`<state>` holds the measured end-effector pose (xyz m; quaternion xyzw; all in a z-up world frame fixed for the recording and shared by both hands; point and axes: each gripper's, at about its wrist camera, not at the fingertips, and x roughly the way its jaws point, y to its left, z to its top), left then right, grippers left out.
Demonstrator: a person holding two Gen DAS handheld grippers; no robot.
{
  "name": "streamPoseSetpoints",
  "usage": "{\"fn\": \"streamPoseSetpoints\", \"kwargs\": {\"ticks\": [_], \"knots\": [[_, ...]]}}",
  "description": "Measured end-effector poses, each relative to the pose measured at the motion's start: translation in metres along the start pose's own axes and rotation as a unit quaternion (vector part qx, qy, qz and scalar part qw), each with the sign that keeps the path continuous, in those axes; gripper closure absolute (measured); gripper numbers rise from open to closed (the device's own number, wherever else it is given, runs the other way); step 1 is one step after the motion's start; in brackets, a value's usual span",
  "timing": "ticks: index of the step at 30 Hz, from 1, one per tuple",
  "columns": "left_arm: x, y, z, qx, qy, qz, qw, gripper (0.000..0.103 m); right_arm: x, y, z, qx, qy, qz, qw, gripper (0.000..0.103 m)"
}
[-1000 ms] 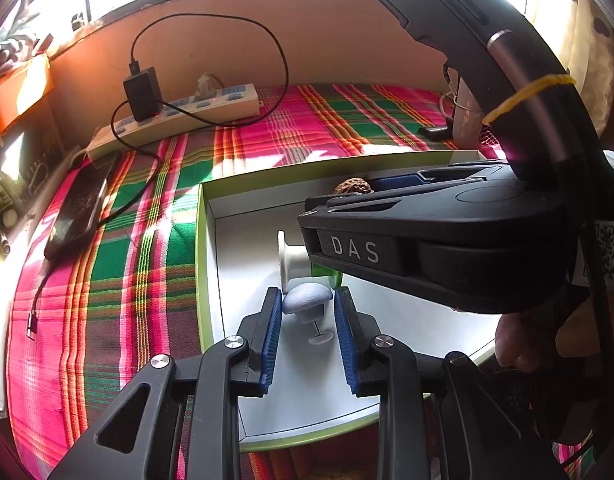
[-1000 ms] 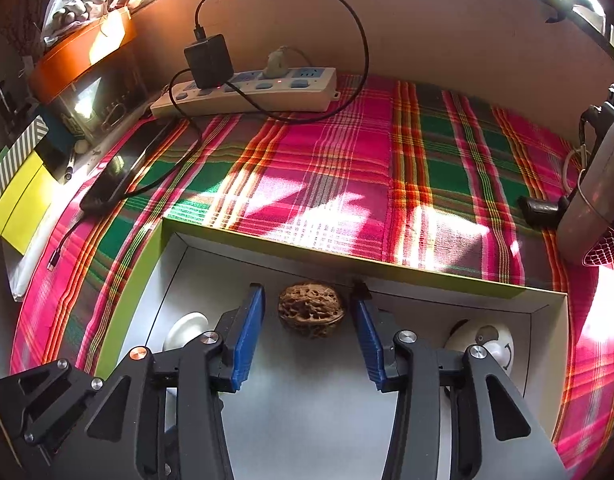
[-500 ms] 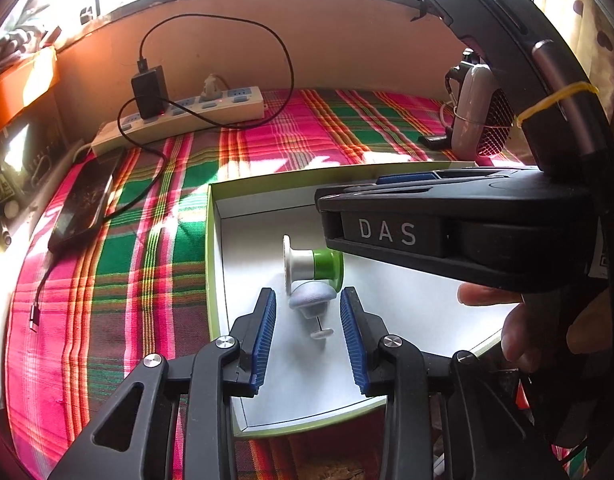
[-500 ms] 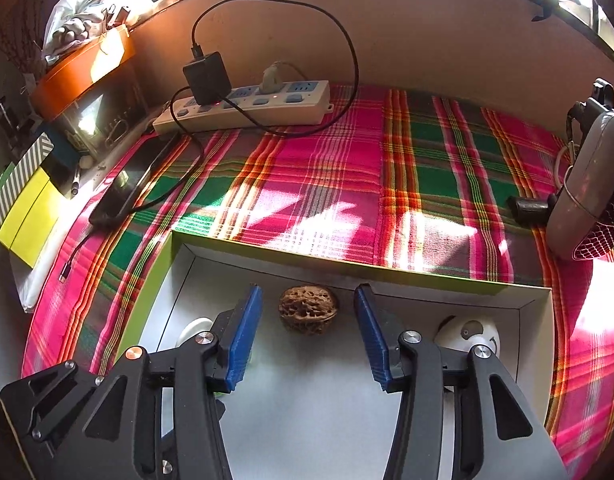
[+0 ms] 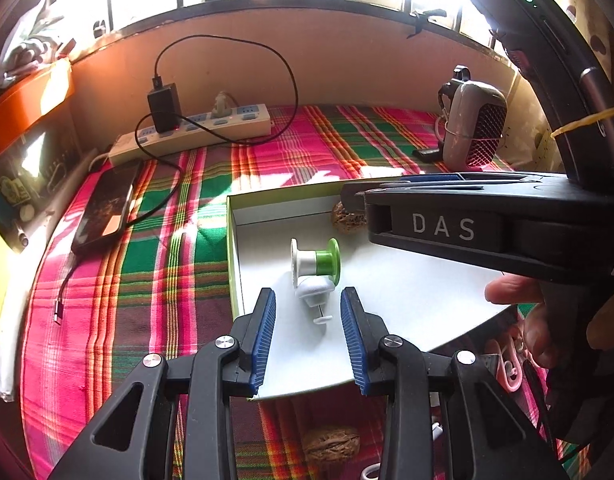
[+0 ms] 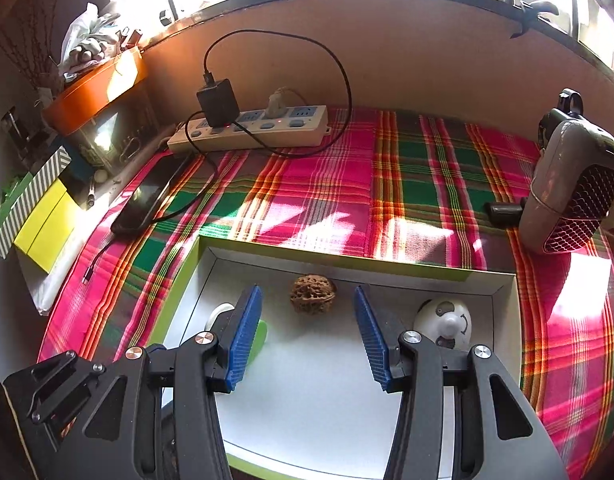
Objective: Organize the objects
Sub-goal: 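Open the left gripper to drop the white knob beside the spool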
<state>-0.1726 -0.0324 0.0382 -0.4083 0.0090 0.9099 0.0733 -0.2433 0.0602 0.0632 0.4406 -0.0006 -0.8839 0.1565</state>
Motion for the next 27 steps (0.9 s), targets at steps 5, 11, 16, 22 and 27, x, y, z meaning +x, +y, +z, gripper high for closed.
{"fn": "streamPoseSetpoints", "kwargs": {"ticks": [5, 11, 16, 22, 27], "knots": [[-0.011, 0.0, -0.004, 0.001, -0.007, 0.002, 1.0, 0.071, -0.014, 0.001, -0.006, -0.004, -0.009, -0.004, 1.0, 0.053], [-0.022, -0.001, -0.01, 0.003, -0.012, 0.005, 0.9999, 0.071, -0.032, 0.0, -0.017, -0.004, -0.021, -0.005, 1.0, 0.053], [-0.031, -0.001, -0.017, 0.005, -0.018, 0.012, 0.9998, 0.071, -0.043, -0.003, -0.028, 0.003, -0.03, -0.005, 1.0, 0.053], [-0.04, -0.001, -0.025, 0.006, -0.021, 0.017, 0.9996, 0.071, -0.056, -0.005, -0.042, 0.01, -0.041, -0.009, 0.999, 0.053], [-0.043, -0.001, -0.032, 0.007, -0.018, 0.02, 0.9996, 0.071, -0.065, -0.007, -0.055, 0.014, -0.046, -0.012, 0.999, 0.053]]}}
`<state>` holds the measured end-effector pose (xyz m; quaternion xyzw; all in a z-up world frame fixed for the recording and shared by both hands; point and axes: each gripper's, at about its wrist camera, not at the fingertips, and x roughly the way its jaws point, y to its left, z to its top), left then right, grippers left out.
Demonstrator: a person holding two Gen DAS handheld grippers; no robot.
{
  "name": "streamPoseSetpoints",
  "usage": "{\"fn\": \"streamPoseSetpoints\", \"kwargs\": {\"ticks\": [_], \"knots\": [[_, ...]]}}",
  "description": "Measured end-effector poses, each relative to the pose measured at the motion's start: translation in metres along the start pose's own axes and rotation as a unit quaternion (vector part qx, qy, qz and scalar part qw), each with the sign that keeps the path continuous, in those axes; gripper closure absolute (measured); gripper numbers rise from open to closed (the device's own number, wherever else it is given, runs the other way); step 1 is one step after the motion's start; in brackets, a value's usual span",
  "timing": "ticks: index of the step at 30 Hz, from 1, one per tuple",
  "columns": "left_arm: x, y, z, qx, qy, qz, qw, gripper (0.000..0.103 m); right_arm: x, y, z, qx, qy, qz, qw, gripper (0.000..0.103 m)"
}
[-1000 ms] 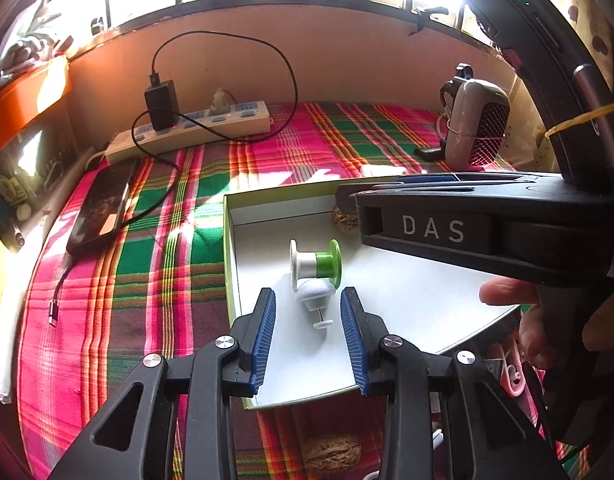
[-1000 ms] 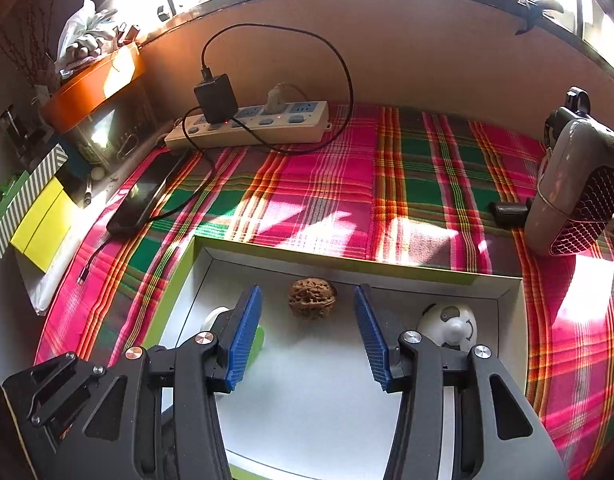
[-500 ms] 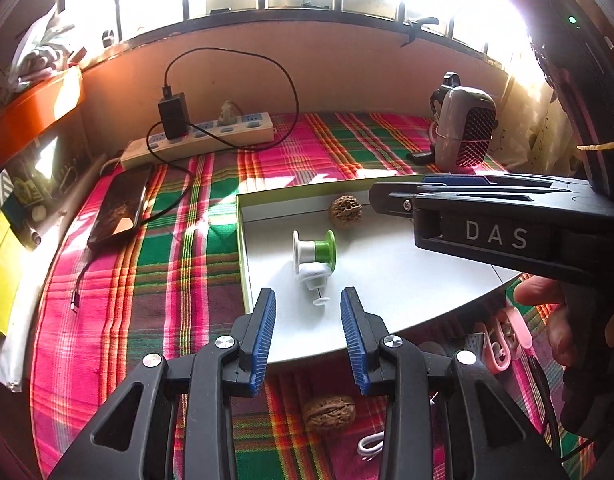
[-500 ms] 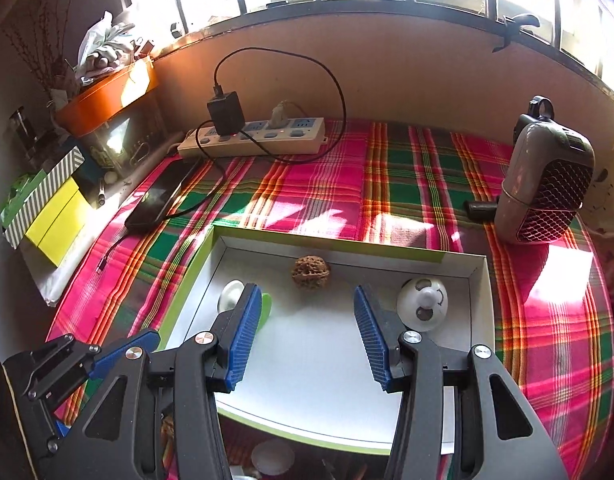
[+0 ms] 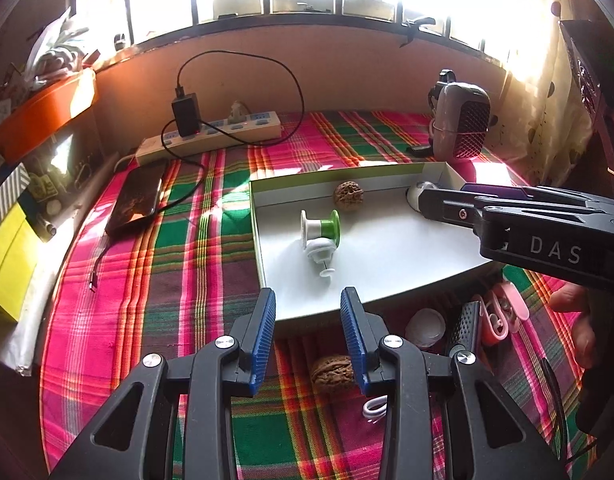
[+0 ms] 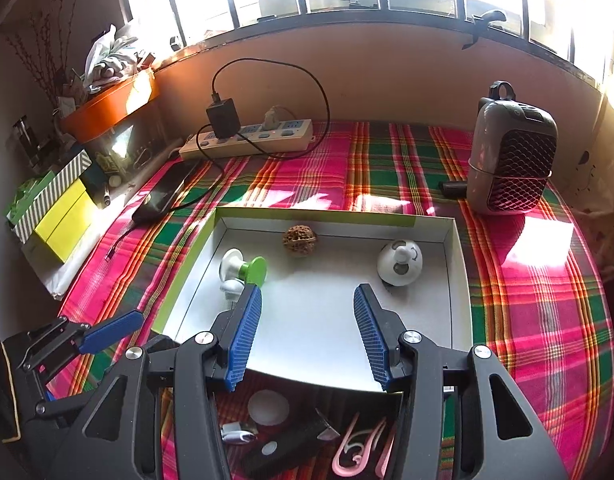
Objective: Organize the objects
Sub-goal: 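Open the left gripper to drop the white knob beside the spool, then pull both grippers back out of the box toward the items on the cloth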
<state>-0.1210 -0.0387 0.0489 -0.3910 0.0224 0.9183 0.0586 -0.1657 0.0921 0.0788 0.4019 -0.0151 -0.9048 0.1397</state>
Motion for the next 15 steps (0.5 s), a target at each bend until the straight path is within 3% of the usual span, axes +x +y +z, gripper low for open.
{"fn": "streamPoseSetpoints", "kwargs": {"ticks": [15], "knots": [[-0.011, 0.007, -0.02, -0.015, 0.004, -0.01, 0.9998, 0.071, -0.029, -0.023, -0.038, 0.032, -0.02, -0.022, 0.999, 0.053]]}}
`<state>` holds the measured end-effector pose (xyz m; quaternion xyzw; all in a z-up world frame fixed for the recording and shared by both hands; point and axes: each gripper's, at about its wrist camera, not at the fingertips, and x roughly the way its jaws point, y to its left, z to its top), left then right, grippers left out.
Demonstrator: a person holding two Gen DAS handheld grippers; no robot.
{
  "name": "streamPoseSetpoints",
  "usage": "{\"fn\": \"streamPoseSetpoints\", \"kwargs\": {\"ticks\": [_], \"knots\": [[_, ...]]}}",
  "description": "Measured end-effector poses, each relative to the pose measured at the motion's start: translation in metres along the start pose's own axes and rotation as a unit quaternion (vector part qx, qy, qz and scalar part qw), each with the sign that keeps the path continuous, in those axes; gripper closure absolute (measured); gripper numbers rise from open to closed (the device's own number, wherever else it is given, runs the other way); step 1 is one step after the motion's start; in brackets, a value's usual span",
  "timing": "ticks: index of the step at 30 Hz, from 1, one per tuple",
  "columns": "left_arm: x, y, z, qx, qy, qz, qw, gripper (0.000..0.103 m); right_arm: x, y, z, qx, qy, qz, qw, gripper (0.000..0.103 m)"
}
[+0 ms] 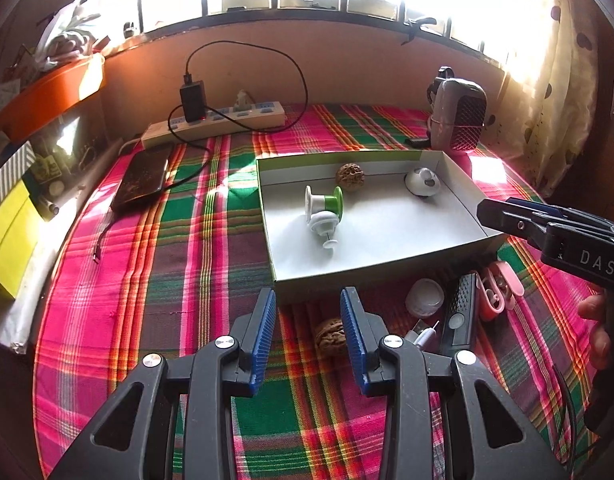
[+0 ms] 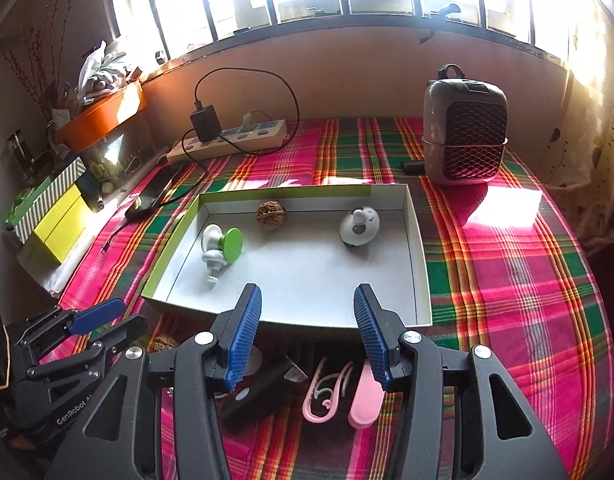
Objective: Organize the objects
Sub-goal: 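Pull both grippers back out of the box toward the items on the cloth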
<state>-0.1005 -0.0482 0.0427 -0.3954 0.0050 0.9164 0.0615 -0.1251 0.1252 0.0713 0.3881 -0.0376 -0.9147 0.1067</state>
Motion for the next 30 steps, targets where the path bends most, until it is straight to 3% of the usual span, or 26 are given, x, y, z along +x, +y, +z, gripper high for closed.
{"fn": "streamPoseSetpoints", "kwargs": {"ticks": [8, 23, 30], "knots": [[-0.003, 0.016, -0.013, -0.021, 0.004, -0.005, 0.9998, 0.071, -0.011, -0.02, -0.018, 0.015, -0.007, -0.028, 0.999, 0.053], [0.008, 0.017, -0.023, -0.029, 0.024, -0.061, 0.9974, 0.07, -0.017, -0.054, -0.05, 0.039, 0.007, -0.063, 0.997, 0.053], [0.017, 0.008, -0.023, -0.02, 0.034, -0.069, 0.9968, 0.07, -0.012, -0.052, -0.053, 0.039, 0.013, -0.045, 0.998, 0.053]]}}
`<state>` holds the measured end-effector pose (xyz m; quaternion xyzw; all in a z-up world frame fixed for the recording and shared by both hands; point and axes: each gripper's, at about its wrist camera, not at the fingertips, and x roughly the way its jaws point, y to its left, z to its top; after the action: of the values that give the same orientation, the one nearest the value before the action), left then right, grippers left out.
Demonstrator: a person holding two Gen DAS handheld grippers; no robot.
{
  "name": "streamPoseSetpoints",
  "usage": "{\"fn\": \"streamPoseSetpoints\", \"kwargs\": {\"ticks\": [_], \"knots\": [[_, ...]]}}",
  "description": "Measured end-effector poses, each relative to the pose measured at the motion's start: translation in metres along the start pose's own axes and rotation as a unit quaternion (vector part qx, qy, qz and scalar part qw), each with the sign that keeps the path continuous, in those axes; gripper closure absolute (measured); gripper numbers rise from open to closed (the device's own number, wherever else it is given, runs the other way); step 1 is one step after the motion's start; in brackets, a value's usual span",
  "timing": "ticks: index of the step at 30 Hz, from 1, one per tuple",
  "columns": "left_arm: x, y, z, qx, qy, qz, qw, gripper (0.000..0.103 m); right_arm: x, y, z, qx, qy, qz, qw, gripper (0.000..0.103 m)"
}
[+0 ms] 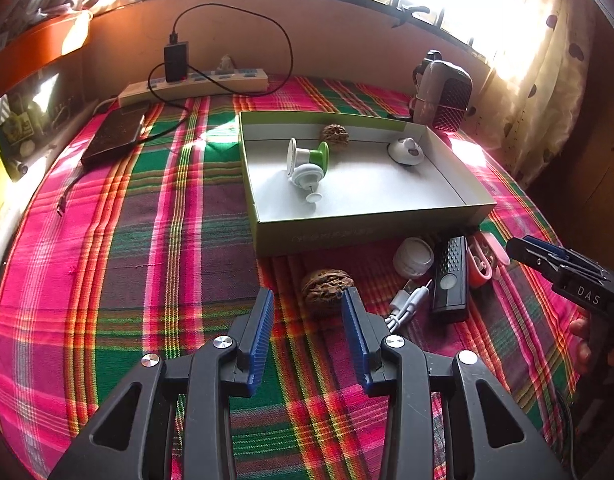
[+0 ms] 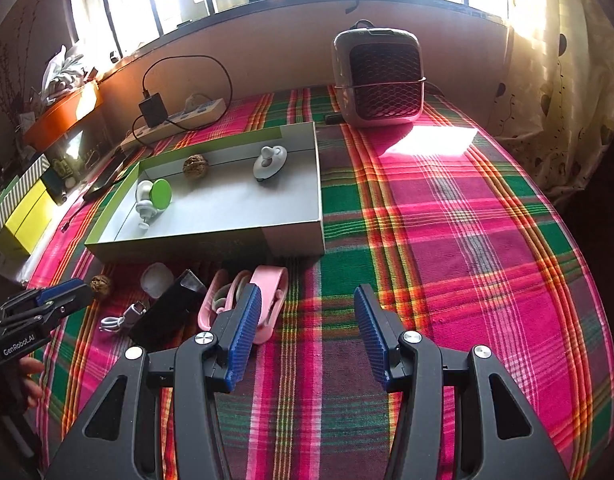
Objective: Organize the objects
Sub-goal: 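Pull both grippers back out of the box toward the items on the cloth, then move the left gripper to the walnut on the cloth while the right gripper grasps a pink clip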
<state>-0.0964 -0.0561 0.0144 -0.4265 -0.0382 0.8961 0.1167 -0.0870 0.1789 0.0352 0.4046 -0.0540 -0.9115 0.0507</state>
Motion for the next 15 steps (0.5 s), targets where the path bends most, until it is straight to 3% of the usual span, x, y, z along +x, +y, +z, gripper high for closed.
{"fn": "streamPoseSetpoints", "kwargs": {"ticks": [15], "knots": [[0.013, 0.0, 0.005, 0.004, 0.013, 0.006, 0.9999, 0.068, 0.023, 0.018, 0.0, -0.033, 0.028, -0.013, 0.999, 0.053]]}}
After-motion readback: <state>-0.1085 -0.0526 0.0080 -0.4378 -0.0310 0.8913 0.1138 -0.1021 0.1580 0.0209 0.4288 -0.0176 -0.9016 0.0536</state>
